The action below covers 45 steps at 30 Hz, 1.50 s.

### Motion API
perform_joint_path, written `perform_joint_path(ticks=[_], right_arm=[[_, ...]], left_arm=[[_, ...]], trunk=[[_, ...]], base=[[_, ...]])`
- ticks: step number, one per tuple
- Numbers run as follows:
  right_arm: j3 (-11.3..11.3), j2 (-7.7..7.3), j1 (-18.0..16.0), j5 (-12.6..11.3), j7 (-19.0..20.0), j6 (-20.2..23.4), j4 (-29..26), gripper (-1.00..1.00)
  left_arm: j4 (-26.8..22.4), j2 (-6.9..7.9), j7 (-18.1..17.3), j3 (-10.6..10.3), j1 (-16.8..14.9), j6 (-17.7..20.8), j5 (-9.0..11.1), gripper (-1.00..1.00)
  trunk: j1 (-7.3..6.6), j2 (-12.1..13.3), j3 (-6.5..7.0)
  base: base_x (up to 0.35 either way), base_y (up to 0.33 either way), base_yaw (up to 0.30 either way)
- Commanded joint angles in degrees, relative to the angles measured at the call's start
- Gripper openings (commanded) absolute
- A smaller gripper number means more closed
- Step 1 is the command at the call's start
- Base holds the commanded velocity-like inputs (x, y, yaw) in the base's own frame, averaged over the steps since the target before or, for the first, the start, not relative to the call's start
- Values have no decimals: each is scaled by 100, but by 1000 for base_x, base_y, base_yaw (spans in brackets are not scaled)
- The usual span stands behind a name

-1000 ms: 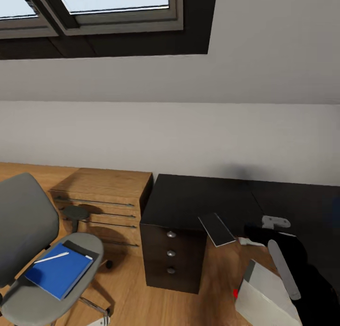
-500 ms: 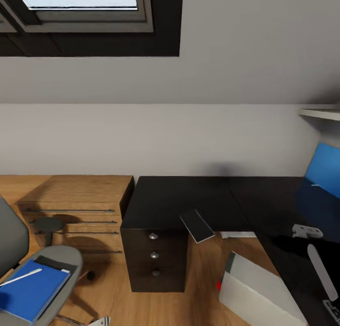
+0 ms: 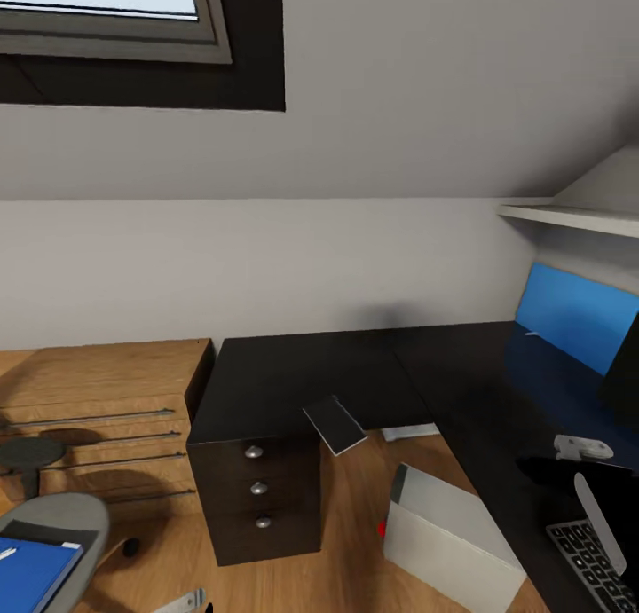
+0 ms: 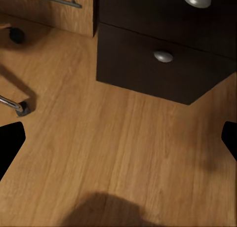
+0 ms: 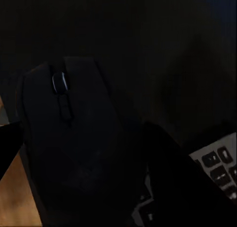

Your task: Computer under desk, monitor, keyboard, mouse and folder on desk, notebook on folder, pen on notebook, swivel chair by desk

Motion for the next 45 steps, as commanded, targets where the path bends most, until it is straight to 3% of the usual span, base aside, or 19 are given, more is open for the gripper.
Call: perform_joint_path(ticks=[1, 8, 14, 22, 27, 35, 45], right_arm=[[0, 12, -9, 41, -18, -32, 31, -100], [58, 32, -7, 146, -17, -359, 72, -100], [341, 39, -8, 412, -33, -533, 78, -100], [388, 41, -10, 526, -180, -600, 234, -100], [380, 34, -26, 581, -361, -642, 529, -100], [375, 24, -286, 604, -394, -809, 1586, -100], [375, 15, -417, 606, -395, -1207, 2001, -100]], left_arm=[[-15, 3, 37, -14, 3, 12, 48, 100], [-15, 3, 37, -14, 3, 10, 48, 100], [-15, 3, 37, -14, 3, 10, 48, 100], [-15, 3, 37, -14, 3, 10, 48, 100], [-13, 3, 37, -14, 3, 12, 51, 100], [11, 3, 46, -13, 3, 19, 64, 100], [28, 3, 43, -12, 3, 10, 61, 100]], trunk=[[1, -4, -2], [1, -4, 10], [1, -4, 10], [1, -4, 10], [1, -4, 10], [1, -4, 10], [1, -4, 10]], base=[[0, 0, -280], [0, 0, -118], [0, 0, -4], [103, -94, 0], [97, -97, 0], [10, -10, 0], [56, 0, 0]])
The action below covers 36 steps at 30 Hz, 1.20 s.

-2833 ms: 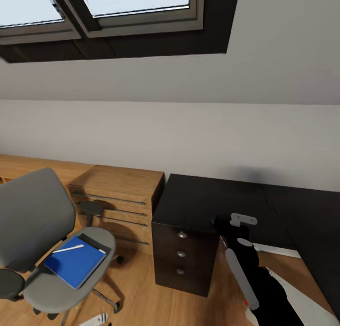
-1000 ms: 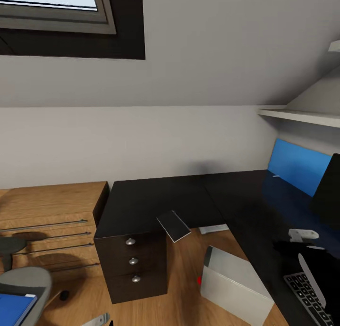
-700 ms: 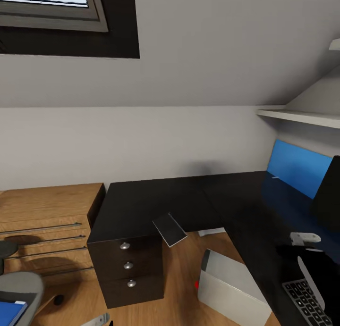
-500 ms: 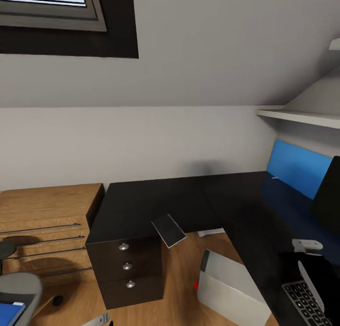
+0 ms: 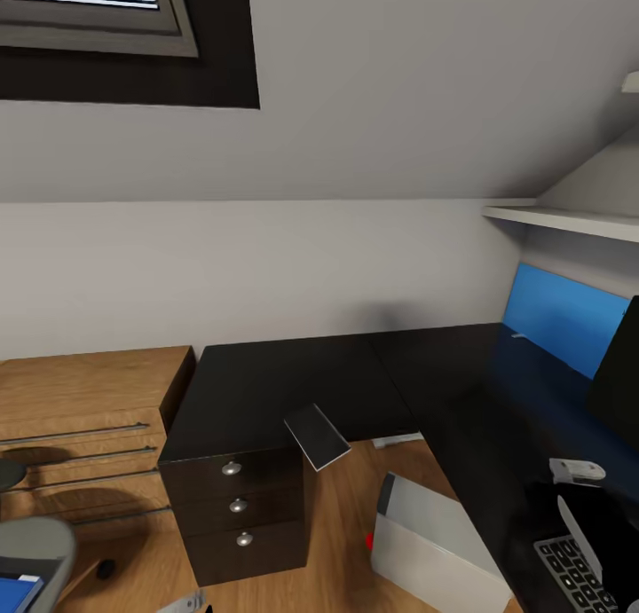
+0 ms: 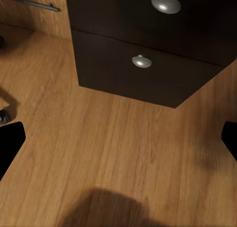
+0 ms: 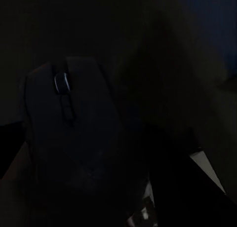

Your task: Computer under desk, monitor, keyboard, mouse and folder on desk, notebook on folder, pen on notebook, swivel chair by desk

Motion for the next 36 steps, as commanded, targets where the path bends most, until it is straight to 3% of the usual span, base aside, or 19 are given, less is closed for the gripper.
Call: perform_joint_path(ticks=[1, 5, 8, 17, 34, 35, 36], right_arm=[[2, -1, -31, -33, -31, -38, 56, -100], [2, -7, -214, 8, -31, -236, 428, -100], [2, -2, -312, 197, -31, -401, 624, -100], [2, 14, -348, 310, -25, -792, 741, -100], [23, 25, -348, 310, -14, -795, 734, -100], [25, 25, -348, 310, -14, -792, 734, 100], [26, 25, -348, 310, -14, -790, 734, 100]], left_arm=[[-14, 3, 35, -13, 1, 13, 50, 100], [-14, 4, 33, -14, 1, 13, 50, 100], [-14, 5, 32, -16, 1, 13, 52, 100], [-14, 3, 32, -18, 1, 13, 49, 100], [-14, 3, 38, -17, 1, 13, 49, 100], [-14, 3, 39, -17, 1, 13, 48, 100], [-14, 3, 39, -17, 1, 13, 48, 100]], trunk=[[3, -4, -6], [3, -4, -6], [3, -4, -6], [3, -4, -6], [3, -4, -6], [3, -4, -6], [3, -4, -6]], base=[[162, 0, 0], [60, 0, 0], [12, 0, 0], [1, 0, 0], [0, 0, 0], [0, 0, 0], [0, 0, 0]])
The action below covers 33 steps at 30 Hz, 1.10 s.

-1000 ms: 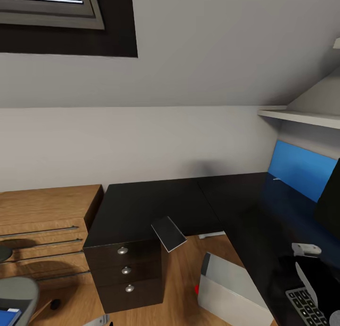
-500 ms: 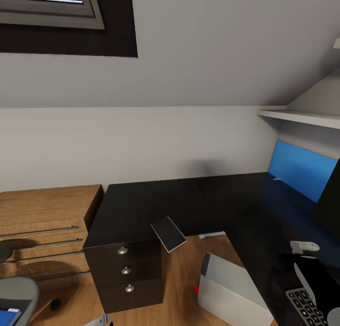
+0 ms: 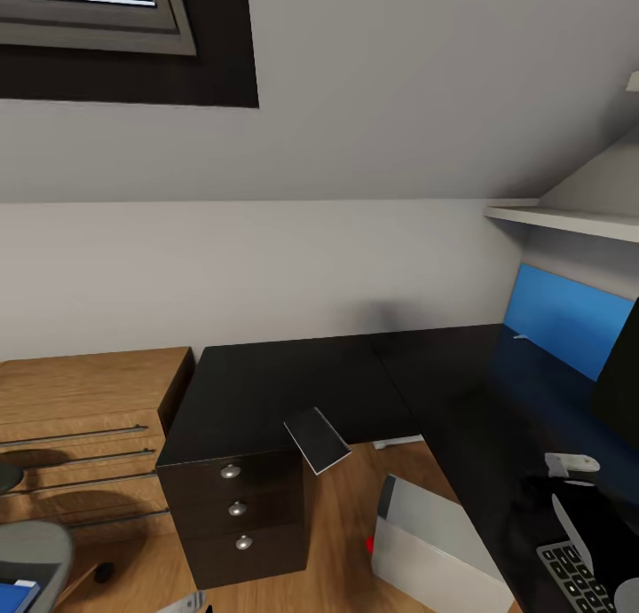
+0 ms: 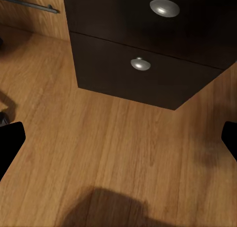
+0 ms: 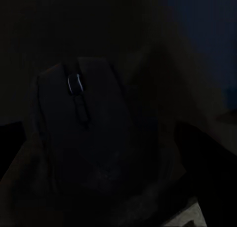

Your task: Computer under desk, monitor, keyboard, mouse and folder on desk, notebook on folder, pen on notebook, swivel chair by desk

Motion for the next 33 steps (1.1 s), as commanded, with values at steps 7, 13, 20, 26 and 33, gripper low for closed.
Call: perform_joint_path(ticks=[7, 13, 20, 26, 33], right_arm=[[4, 1, -2, 24, 4, 36, -16, 100], [-6, 11, -2, 3, 21, 5, -174, 100], [-42, 495, 3, 8, -7, 22, -936, 100], [-43, 1183, 84, 25, -65, 26, -1720, 100], [5, 2089, 265, 276, -807, -22, -1871, 100]], left_arm=[[-14, 3, 38, -16, 1, 13, 51, 100], [-14, 3, 38, -16, 1, 13, 52, 100], [-7, 3, 38, -15, 1, 13, 52, 100], [34, 3, 38, -14, 1, 13, 49, 100], [112, 3, 38, -16, 1, 13, 37, 100]], trunk=[[1, -4, -6], [1, -4, -6], [1, -4, -6], [1, -4, -6], [1, -4, -6]], base=[[0, 0, 0], [0, 0, 0], [0, 0, 0], [0, 0, 62], [0, 0, 242]])
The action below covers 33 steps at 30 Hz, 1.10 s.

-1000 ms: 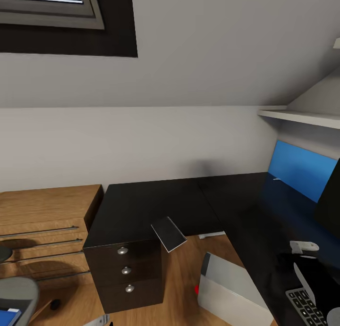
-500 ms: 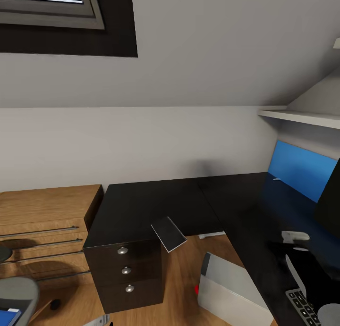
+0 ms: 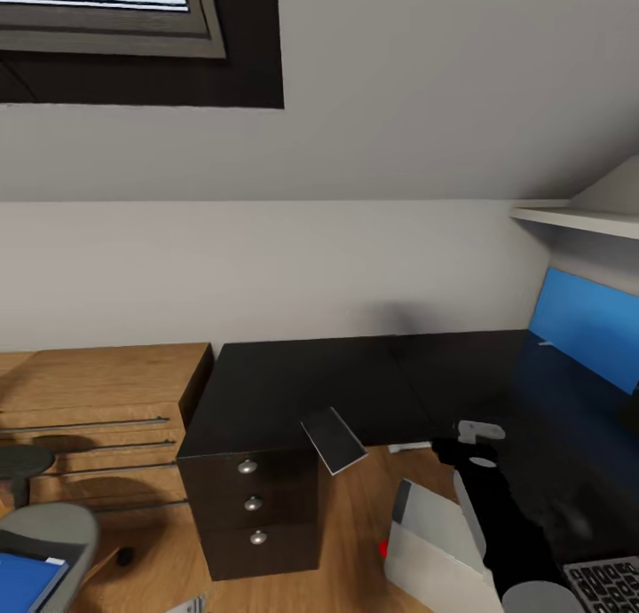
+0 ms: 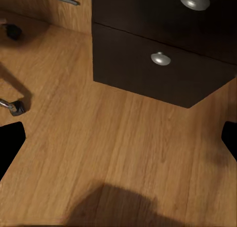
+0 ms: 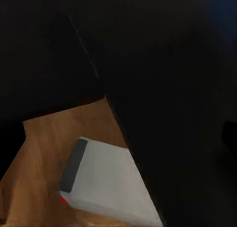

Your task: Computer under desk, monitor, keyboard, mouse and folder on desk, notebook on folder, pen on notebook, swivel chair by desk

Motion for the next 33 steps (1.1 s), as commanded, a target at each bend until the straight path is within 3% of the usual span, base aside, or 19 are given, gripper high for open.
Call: perform_joint_path(ticks=[1, 2, 3, 4, 5, 6, 7, 8, 9, 10, 11, 12, 13, 14, 15, 17, 19, 23, 33], right_arm=[[15, 84, 18, 81, -80, 34, -5, 100], [303, 399, 152, 235, -417, -112, 30, 100], [401, 445, 187, 266, -483, -168, 50, 100], [641, 518, 265, 339, -640, -295, 104, 100], [778, 546, 304, 379, -737, -360, 137, 100], [1092, 586, 376, 465, -982, -493, 219, 100], [1264, 600, 405, 506, -1127, -561, 270, 100], [1630, 620, 447, 572, -1449, -700, 400, 100], [1823, 628, 462, 597, -1621, -775, 482, 100], [2217, 640, 483, 634, -1980, -945, 664, 100], [2416, 645, 491, 647, -2162, -1038, 761, 100], [2817, 654, 502, 664, -2522, -1243, 956, 100], [3020, 660, 506, 670, -2696, -1349, 1056, 100], [3684, 685, 514, 684, -3203, -1657, 1369, 100], [3904, 699, 515, 687, -3354, -1745, 1469, 100], [4659, 755, 519, 691, -3835, -1994, 1787, 100], [5001, 780, 520, 686, -4050, -2083, 1913, 100], [5296, 801, 521, 682, -4234, -2162, 2022, 100], [5363, 798, 521, 686, -4275, -2184, 2056, 100]], left_arm=[[-12, 3, 38, -17, 1, 12, 48, 100], [-9, 3, 43, -17, 1, 5, 47, 100], [-9, 3, 44, -17, 1, 3, 47, 100], [-8, 3, 45, -17, 1, 1, 47, 100], [-10, 3, 45, -17, 1, 0, 47, 100], [-9, 3, 46, -17, 1, -2, 47, 100], [-9, 3, 46, -17, 1, -2, 47, 100], [-8, 3, 46, -17, 1, -5, 47, 100], [-8, 3, 46, -17, 1, -5, 47, 100], [-8, 3, 46, -17, 1, -6, 47, 100], [-8, 3, 46, -17, 1, -6, 47, 100], [-8, 3, 46, -17, 1, -5, 47, 100], [-8, 3, 46, -17, 1, -5, 47, 100], [-7, 3, 46, -17, 1, -5, 47, 100], [-7, 3, 46, -17, 1, -5, 47, 100], [-9, 3, 47, -17, 1, -4, 47, 100], [-9, 3, 47, -17, 1, -4, 47, 100], [-8, 3, 47, -17, 1, -4, 47, 100], [-7, 3, 47, -17, 1, -6, 47, 100]], trunk=[[1, -4, -6], [1, -4, -6], [1, -4, -6], [1, -4, -6], [1, -4, -6], [1, -4, -6], [1, -4, -6], [1, -4, -7], [1, -4, -9], [1, -4, -11], [1, -4, -13], [1, -4, -15], [1, -4, -18], [1, -4, -22], [1, -4, -25], [1, -4, -35], [1, -4, -45], [1, -4, -66], [1, -4, -123]], base=[[0, 0, 262], [0, 0, 267], [0, 0, 268], [0, 0, 270], [0, 0, 271], [0, 0, 272], [0, 0, 273], [0, 0, 274], [0, 0, 274], [0, 0, 274], [0, 0, 274], [0, 0, 274], [0, 0, 274], [0, 0, 271], [0, 0, 269], [0, 0, 261], [0, 0, 253], [0, 0, 243], [0, 0, 237]])
